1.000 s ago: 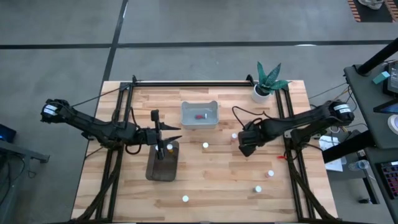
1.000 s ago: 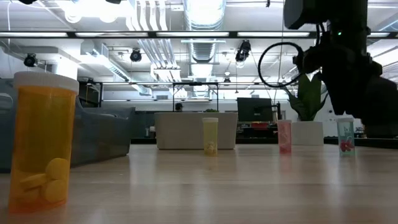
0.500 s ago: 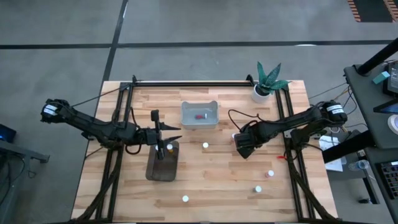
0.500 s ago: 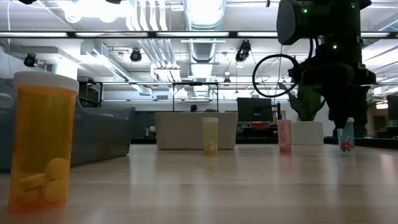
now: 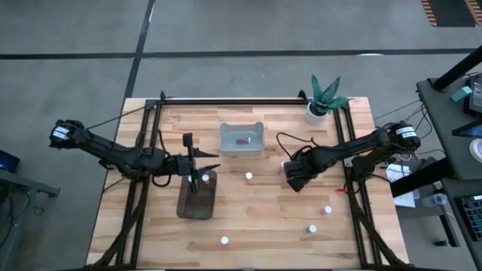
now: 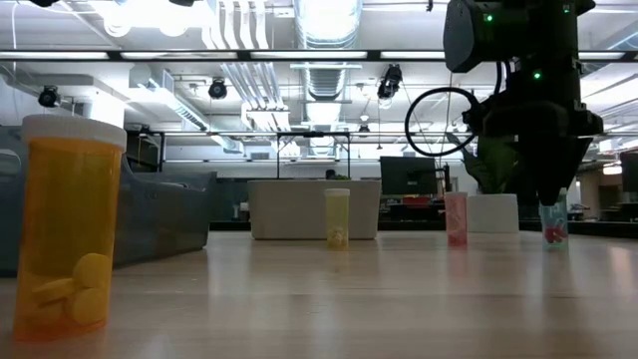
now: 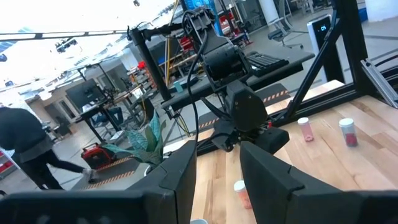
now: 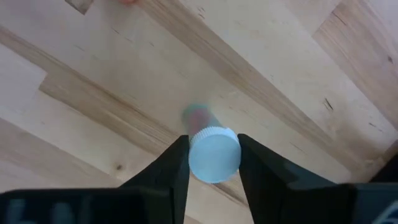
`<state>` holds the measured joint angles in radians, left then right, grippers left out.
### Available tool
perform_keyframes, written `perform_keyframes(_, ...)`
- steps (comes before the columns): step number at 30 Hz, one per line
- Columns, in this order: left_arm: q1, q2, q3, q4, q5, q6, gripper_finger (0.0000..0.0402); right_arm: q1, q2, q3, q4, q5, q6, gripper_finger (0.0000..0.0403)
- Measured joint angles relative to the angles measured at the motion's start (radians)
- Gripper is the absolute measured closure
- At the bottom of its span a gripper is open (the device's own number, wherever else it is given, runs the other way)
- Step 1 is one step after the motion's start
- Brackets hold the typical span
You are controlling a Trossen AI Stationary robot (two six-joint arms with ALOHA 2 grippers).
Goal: Pick and place medicine bottles into bin by pill shape (circle, oval)
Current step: Put the green capsule bottle into the gray bin
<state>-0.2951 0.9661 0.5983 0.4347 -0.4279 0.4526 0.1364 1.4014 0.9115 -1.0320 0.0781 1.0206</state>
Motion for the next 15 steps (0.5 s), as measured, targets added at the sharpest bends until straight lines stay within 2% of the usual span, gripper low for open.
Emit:
perform_keyframes(7, 0.001, -0.001, -0.004, -0.027, -0.053, -0.011, 0.0293, -0.002, -0.026, 0.029, -0.031, -0.023, 0.001, 0.0280)
perform_keyframes(15, 0.001, -0.047, -0.032, -0.026, -0.055, -0.011, 0.0293, -0.015, -0.016, 0.218, -0.163, -0.026, -0.030, 0.0288)
